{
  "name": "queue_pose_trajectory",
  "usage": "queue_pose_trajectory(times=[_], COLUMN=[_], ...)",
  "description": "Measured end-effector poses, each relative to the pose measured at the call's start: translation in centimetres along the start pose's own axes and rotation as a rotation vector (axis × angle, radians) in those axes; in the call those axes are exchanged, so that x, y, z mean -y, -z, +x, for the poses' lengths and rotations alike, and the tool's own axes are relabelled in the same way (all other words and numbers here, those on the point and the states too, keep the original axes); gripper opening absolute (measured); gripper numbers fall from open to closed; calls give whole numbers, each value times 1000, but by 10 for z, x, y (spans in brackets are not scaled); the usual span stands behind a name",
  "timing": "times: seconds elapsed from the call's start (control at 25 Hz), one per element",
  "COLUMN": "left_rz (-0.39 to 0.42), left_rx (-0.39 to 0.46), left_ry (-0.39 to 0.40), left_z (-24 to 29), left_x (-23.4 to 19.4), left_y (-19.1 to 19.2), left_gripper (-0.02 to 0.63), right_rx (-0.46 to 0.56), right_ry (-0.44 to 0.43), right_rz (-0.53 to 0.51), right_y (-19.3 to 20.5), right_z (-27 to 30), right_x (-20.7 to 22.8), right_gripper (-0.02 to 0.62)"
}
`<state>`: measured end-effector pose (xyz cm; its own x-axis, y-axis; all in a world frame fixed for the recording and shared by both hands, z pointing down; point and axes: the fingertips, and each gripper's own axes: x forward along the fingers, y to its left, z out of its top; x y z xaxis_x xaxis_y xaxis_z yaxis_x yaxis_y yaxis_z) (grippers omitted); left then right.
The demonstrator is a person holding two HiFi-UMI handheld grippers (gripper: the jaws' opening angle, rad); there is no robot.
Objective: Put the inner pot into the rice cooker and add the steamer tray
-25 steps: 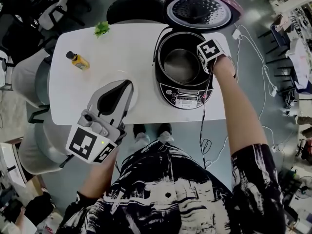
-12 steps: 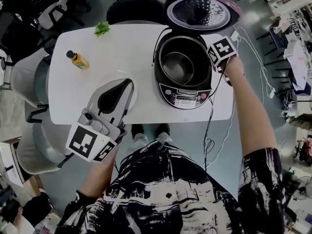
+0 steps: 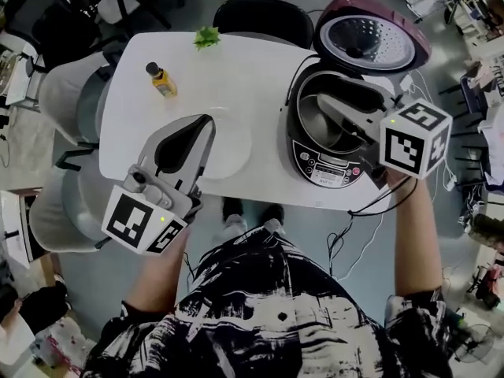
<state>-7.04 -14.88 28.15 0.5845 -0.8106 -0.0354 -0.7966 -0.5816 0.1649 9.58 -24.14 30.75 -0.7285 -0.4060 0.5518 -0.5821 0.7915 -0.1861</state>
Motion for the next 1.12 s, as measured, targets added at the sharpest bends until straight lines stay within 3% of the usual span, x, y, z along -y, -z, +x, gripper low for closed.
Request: queue_pose_trajectory(times=[0.16, 0.32, 0.44, 0.6, 0.84, 1.12], left_rz=[10, 15, 17, 4, -32, -63], left_rx=[3, 4, 5, -5, -23, -39], left_ry=[-58, -112, -134, -182, -255, -310], left_z=[-22, -46, -63, -91, -128, -154], left_x=[-19, -32, -44, -62, -81, -103], left_y=[-4, -6, -5, 2, 18, 33], left_gripper=[5, 5, 5, 5, 5, 5], right_rx=[44, -34, -170, -326, -513, -668], right_ry=[-159, -196, -143, -76, -16, -14], right_rz=[-35, 28, 46, -10, -169, -293], right_y=[-18, 24, 78, 128, 170, 201], right_z=[56, 147, 212, 274, 327, 355], right_x=[-83, -106, -93, -71, -37, -16], right_gripper=[179, 181, 194, 210, 216, 196])
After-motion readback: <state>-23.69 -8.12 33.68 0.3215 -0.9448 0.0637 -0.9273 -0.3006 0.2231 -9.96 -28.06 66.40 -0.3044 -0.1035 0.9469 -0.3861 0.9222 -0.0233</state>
